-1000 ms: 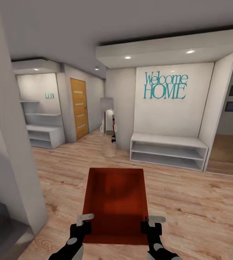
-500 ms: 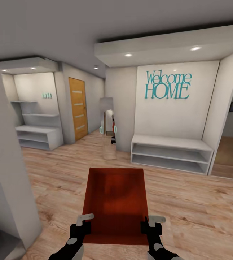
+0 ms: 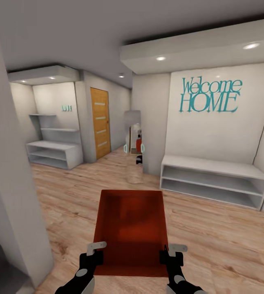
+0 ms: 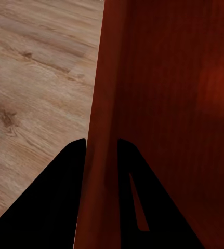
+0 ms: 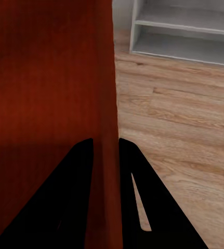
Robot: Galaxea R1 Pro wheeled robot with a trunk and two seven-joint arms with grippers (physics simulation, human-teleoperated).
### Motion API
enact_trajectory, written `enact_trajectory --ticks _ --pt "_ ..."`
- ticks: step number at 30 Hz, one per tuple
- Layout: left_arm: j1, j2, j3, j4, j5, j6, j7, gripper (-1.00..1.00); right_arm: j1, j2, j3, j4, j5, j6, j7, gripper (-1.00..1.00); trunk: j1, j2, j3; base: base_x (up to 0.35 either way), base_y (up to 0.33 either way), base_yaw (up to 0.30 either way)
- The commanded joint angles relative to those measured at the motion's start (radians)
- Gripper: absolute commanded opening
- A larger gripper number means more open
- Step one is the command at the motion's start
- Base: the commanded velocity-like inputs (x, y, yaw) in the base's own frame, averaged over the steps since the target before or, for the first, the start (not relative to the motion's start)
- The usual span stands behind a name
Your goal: Move the two storage containers from the living room to the garage. In the garage, place one container on the floor and stack the other container on top of it (either order is fine).
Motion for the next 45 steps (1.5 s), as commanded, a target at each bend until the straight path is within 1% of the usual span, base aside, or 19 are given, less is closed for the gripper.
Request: enact_trajectory --ticks 1,35,45 --pt "-0.001 0.001 -0.007 0.005 0.026 -0.005 0.007 -1.0 -0.001 0.0 0.025 -0.002 -0.01 -0.059 -0.004 -1.0 0.001 -0.001 -0.001 0.32 0.0 0.194" --pt "-0.001 0.001 -0.007 0.005 0.025 -0.006 0.007 -1.0 -0.001 0.0 0.025 -0.002 -0.011 -0.06 -0.004 -1.0 0.001 -0.001 -0.001 0.32 0.0 0.011" --pt "-0.001 0.001 -0.007 0.005 0.025 -0.006 0.007 -1.0 -0.001 0.0 0.025 -0.002 -0.009 -0.06 -0.003 -1.0 0.001 -0.001 0.003 0.32 0.0 0.129"
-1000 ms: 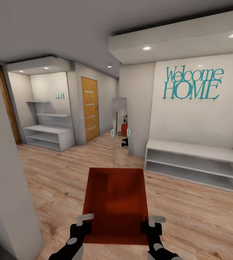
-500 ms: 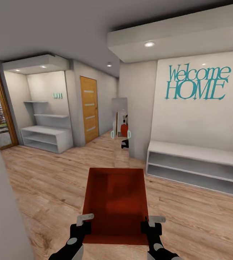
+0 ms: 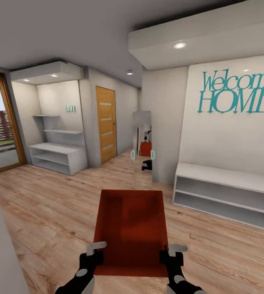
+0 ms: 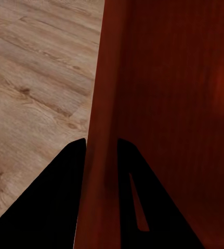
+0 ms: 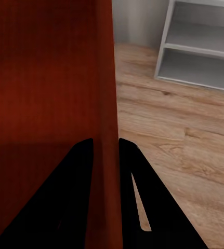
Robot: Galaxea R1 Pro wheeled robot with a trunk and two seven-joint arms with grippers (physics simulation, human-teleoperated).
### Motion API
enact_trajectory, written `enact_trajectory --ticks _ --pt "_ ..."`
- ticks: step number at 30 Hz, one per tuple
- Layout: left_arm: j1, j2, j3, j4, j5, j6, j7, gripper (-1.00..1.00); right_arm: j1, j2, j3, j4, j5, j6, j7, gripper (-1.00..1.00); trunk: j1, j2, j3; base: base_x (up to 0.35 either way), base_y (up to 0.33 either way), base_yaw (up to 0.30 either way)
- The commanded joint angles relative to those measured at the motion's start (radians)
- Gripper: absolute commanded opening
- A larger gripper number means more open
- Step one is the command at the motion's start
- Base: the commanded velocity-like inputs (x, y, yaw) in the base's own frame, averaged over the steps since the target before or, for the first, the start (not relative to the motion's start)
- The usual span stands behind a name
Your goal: Move the two storage containers from the living room to the garage. In the garage, place one container on the floor and stack the other container on top of it (either order is fine).
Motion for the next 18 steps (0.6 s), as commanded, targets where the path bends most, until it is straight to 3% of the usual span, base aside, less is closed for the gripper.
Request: enact_trajectory --ticks 1,18 --pt "-0.001 0.001 -0.007 0.005 0.026 -0.006 0.007 -1.0 -0.001 0.0 0.026 -0.001 -0.01 -0.059 -0.002 -1.0 0.001 -0.001 -0.001 0.32 0.0 0.028" --pt "-0.001 0.001 -0.007 0.005 0.026 -0.005 0.006 -1.0 -0.001 0.0 0.026 -0.001 -0.012 -0.059 -0.003 -1.0 0.001 -0.001 -0.001 0.32 0.0 0.002"
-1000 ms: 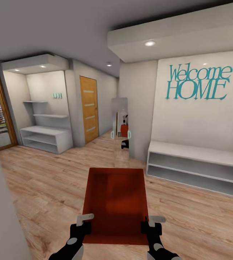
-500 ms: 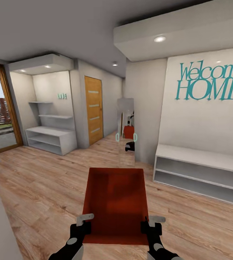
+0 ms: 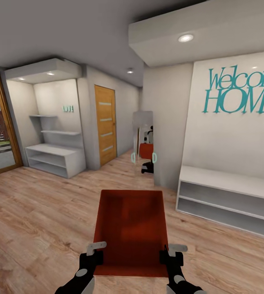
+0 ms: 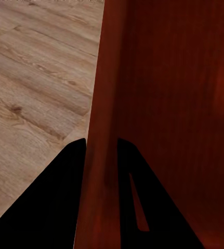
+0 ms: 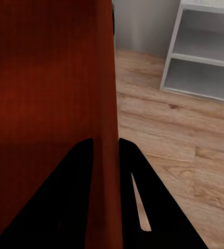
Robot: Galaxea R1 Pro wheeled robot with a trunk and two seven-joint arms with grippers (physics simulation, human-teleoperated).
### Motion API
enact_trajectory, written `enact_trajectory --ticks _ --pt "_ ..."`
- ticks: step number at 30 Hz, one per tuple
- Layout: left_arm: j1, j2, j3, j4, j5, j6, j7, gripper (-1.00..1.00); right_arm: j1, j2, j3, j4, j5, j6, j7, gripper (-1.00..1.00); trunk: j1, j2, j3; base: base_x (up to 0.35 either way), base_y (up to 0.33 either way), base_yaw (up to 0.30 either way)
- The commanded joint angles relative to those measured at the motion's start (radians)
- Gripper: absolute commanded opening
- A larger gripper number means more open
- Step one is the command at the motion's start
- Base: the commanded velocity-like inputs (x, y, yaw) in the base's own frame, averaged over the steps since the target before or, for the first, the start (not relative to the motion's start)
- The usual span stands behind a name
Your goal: Move the two storage containers from the living room to the garage. In the garage, place one container on the floor and stack the other container on top of it (either order is fine).
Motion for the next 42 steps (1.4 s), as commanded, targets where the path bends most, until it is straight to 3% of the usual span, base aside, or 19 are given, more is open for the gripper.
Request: enact_trajectory --ticks 1,10,36,42 --pt "0.0 0.001 -0.007 0.005 0.025 -0.005 0.007 -1.0 -0.001 -0.001 0.024 -0.001 -0.01 -0.059 -0.002 -1.0 0.001 -0.001 -0.001 0.321 0.0 0.0" --pt "-0.001 0.001 -0.007 0.005 0.025 -0.005 0.007 -1.0 -0.001 -0.001 0.024 -0.001 -0.011 -0.06 -0.002 -1.0 0.001 -0.001 -0.001 0.32 0.0 0.029" --pt "0.0 0.001 -0.007 0.005 0.024 -0.005 0.007 -1.0 -0.001 -0.001 0.024 -0.001 -0.01 -0.059 -0.002 -1.0 0.001 -0.001 -0.001 0.32 0.0 0.261" --pt "-0.001 0.001 -0.007 0.005 0.024 -0.006 0.007 -1.0 -0.001 -0.001 0.024 -0.001 -0.01 -0.059 -0.002 -1.0 0.001 -0.001 -0.001 0.32 0.0 0.085"
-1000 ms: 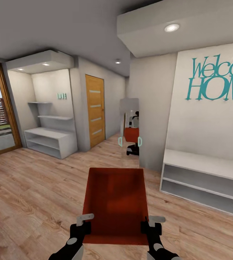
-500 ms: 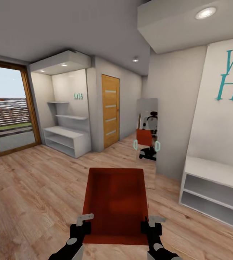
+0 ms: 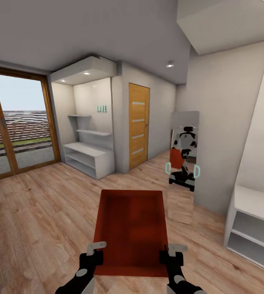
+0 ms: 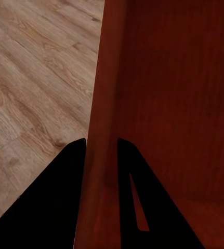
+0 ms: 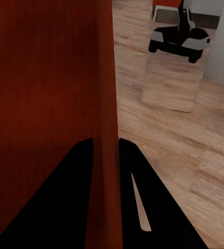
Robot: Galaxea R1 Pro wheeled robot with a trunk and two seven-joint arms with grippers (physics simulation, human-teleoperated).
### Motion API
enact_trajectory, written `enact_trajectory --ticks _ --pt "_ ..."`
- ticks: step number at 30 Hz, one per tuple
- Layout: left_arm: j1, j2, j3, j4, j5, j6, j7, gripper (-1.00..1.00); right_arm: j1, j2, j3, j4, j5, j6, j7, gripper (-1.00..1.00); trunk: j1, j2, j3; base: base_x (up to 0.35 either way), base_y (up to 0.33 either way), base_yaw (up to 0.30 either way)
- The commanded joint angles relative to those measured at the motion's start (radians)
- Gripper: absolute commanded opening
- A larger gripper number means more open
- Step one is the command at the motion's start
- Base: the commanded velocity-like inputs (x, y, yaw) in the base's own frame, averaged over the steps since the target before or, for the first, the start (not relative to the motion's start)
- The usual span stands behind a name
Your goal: Move the two storage containers from the living room to the garage. In the garage, place one container on the floor and stack the other container on top of it (either order is fine).
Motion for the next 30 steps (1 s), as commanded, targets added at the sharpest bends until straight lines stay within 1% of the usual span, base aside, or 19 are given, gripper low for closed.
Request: enact_trajectory --ticks 1,30 --pt "-0.001 0.001 -0.008 0.005 0.025 -0.005 0.007 -1.0 -0.001 -0.001 0.024 -0.001 -0.011 -0.058 -0.003 -1.0 0.001 -0.001 -0.001 0.32 0.0 0.012" --pt "-0.001 0.002 -0.008 0.005 0.025 -0.004 0.006 -1.0 -0.001 -0.001 0.024 -0.001 -0.013 -0.057 -0.003 -1.0 0.001 -0.001 -0.001 0.32 0.0 0.001"
